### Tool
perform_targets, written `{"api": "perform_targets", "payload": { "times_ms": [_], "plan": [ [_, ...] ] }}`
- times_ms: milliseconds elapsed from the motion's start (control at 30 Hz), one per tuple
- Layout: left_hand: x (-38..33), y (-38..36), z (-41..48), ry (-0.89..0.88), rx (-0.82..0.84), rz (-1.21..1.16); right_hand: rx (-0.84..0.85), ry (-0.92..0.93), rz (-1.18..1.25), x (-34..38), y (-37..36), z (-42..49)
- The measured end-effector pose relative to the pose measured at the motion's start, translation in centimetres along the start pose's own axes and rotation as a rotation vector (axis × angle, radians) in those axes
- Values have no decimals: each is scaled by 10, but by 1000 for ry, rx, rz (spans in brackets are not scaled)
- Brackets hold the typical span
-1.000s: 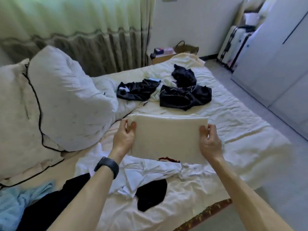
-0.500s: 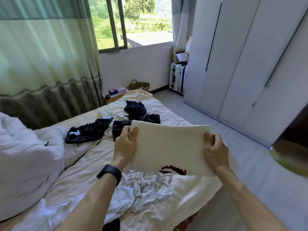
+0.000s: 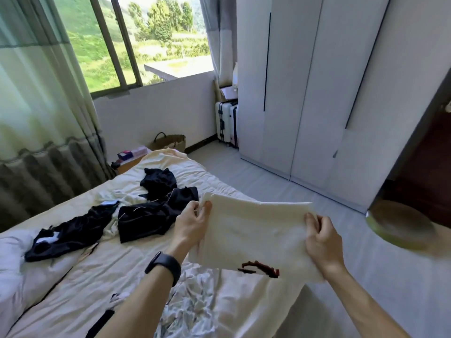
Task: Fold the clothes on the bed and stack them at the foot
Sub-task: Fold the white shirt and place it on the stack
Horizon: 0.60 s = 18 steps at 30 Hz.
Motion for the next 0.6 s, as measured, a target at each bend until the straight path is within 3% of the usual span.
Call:
{"api": "perform_targets", "payload": {
  "times_ms": [333,600],
  "plan": [
    [25,-100,115,324,383,-168,53,-161,-171,-76,-47,101],
    [62,-158,191,546,467,-109,237,-323,-149,-148,-95,150]
  ]
}}
Point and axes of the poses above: each hand's wrist, its own z-axis towards the middle knuckle, its own y-axis out of the back of the hand, x = y × z, the point moved 5 cm from there along z, towards the middle knuckle, and after that the axes turned 10 degrees about y, right-handed, at the moved point
